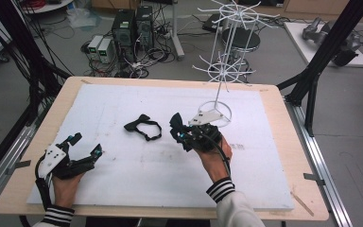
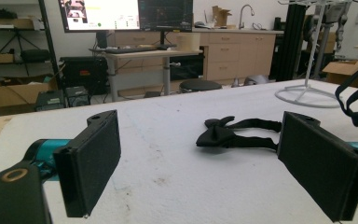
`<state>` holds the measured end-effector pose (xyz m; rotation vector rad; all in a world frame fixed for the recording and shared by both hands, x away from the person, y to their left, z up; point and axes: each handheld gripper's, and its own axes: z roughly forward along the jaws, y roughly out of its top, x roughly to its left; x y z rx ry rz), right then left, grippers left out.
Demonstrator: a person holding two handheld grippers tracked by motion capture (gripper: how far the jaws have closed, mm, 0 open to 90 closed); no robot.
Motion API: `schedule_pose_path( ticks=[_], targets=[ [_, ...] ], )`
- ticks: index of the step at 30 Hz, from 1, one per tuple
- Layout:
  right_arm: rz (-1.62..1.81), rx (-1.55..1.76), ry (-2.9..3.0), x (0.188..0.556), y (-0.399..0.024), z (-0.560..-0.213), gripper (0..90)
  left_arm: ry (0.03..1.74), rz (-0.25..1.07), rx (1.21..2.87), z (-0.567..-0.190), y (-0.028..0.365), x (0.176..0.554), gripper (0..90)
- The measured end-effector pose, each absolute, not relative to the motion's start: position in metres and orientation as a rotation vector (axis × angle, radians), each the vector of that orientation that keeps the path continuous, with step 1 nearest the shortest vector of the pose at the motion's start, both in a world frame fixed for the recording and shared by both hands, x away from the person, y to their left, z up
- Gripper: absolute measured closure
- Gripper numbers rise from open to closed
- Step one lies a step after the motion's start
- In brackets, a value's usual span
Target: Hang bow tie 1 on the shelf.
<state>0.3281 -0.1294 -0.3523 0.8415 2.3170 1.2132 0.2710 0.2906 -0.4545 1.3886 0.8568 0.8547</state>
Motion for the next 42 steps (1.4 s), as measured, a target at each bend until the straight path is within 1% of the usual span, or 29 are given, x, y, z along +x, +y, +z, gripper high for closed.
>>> schedule_pose_path(
  ticks=[6,15,29,42],
  targets=[
    [1.245,0.836,2.262,0.327,-0.137,-0.347,75.7,0.857,0.854,1.389,-0.455,0.291,0.271,13.7],
    [1.327,0.903,2.126,0.325,-0.169,-0.329,75.7,0.859,0.854,1.394,-0.454,0.290,0.272,13.7],
    [1.356,0.948,2.012,0.325,-0.200,-0.314,75.6,0.858,0.855,1.394,-0.454,0.290,0.271,13.7],
    [1.363,0.943,1.944,0.325,-0.214,-0.296,75.6,0.855,0.859,1.401,-0.454,0.290,0.271,13.7]
  ],
)
